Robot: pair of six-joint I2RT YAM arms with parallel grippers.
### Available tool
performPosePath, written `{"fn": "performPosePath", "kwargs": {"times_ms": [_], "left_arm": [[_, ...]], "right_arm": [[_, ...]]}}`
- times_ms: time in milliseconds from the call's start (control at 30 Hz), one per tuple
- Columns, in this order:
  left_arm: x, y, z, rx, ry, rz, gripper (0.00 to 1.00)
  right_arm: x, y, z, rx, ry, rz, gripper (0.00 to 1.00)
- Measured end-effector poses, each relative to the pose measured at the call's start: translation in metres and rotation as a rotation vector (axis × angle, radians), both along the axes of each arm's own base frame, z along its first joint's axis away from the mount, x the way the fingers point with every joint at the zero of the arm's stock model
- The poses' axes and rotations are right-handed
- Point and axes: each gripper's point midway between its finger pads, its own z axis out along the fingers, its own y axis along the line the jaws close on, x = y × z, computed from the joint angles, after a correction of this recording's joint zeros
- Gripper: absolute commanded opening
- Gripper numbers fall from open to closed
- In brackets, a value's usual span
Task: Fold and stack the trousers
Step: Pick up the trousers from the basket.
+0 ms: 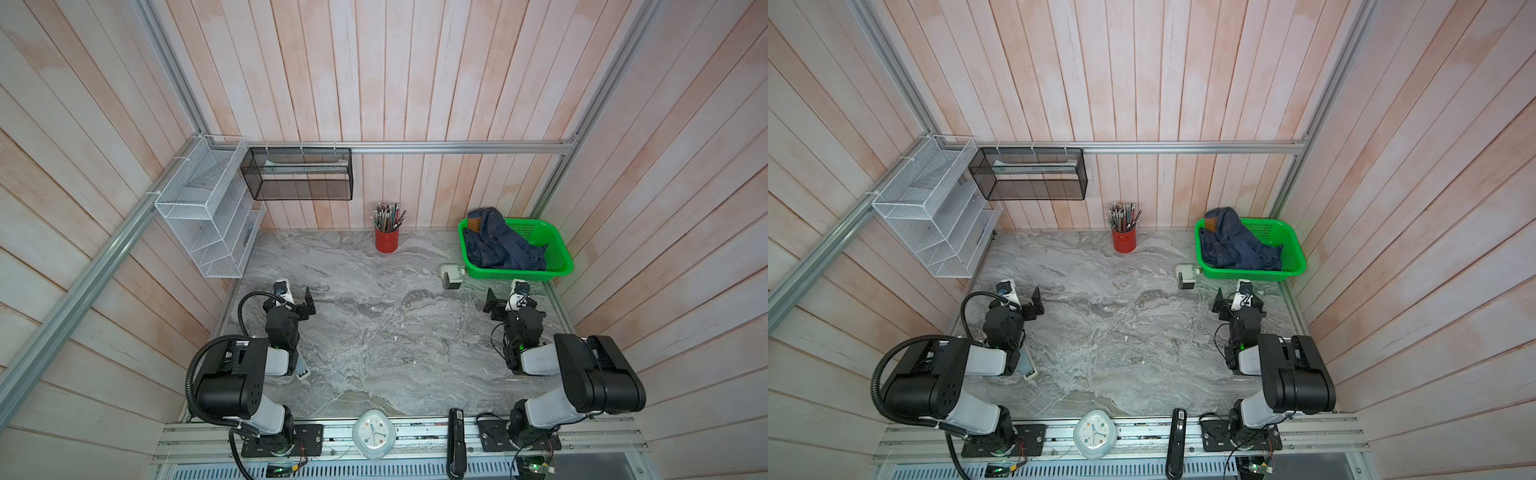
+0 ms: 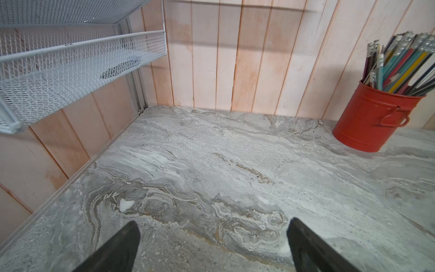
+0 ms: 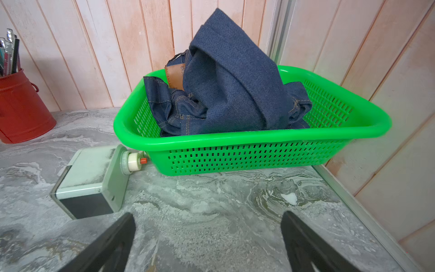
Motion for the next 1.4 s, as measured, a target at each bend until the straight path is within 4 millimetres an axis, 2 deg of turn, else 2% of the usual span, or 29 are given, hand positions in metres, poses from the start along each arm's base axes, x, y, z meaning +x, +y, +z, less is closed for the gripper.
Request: {"fn": "performPosePath", "kwargs": {"times_ms": [1067,1100,1167,1233,1300,1333,1400], "left_arm": [[0.000,-0.001,0.000,-0.001,0.000,-0.004,1.00],[0.000,-0.001,0.000,-0.001,0.000,-0.004,0.96],[0.000,0.000,0.000,0.000,-0.001,-0.002,0.93],[-0.001,0.001,0.001,0.001,0.012,0.006,0.90],[-0.001,0.003,0.014,-0.002,0.028,0.028,0.87],[0.003,0.005,0.031,-0.013,0.017,0.044,0.85],[0.011,0.007,0.076,-0.051,-0.040,0.072,0.84]], "right_arm": [[0.000,0.000,0.000,0.000,0.000,0.000,0.98],[0.000,0.000,0.000,0.000,0.000,0.000,0.98],[0.000,-0.001,0.000,0.005,0.000,0.002,0.85],[0.000,-0.003,0.003,0.010,-0.007,-0.005,0.76],[-0.001,-0.006,0.010,0.010,0.007,-0.018,0.75],[0.002,-0.008,0.023,0.030,-0.001,-0.035,0.75],[0.013,-0.015,0.072,0.102,-0.077,-0.070,0.74]]}}
